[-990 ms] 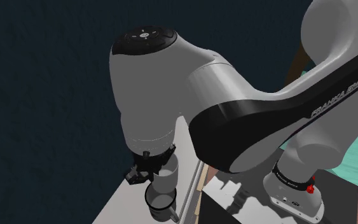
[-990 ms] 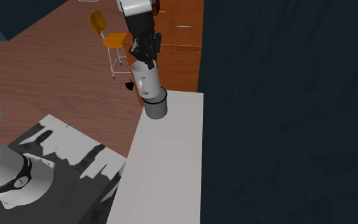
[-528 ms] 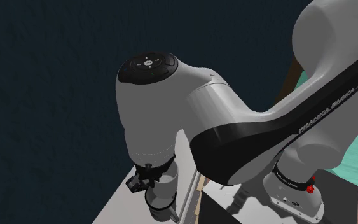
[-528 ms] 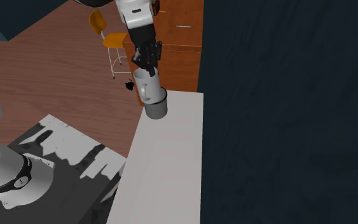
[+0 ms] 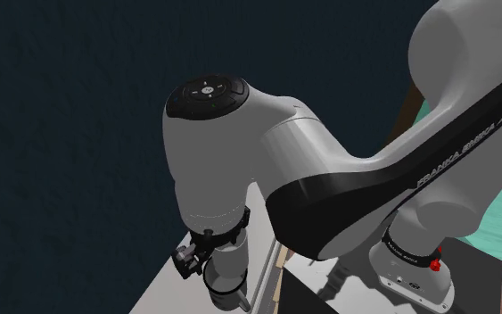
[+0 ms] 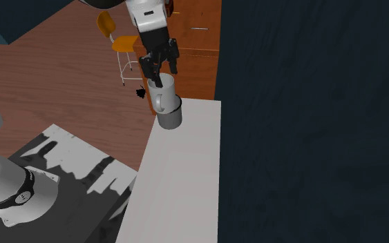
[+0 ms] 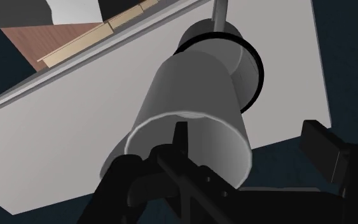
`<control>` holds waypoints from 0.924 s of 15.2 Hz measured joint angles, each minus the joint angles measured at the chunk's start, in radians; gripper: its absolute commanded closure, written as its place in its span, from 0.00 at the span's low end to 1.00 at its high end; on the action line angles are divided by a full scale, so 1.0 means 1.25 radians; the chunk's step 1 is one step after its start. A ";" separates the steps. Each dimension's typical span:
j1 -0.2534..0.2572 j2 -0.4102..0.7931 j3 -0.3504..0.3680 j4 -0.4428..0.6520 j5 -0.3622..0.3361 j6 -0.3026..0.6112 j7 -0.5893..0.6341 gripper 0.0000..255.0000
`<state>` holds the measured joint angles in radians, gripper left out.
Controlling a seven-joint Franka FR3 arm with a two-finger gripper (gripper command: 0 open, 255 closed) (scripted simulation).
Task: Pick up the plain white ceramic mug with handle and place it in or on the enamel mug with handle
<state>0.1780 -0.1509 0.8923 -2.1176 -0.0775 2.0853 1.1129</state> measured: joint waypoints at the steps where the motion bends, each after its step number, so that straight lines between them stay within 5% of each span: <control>1: 0.000 0.000 0.000 0.000 0.000 0.000 0.000 0.00; 14: 0.012 -0.043 -0.015 0.069 0.038 -0.097 -0.027 0.00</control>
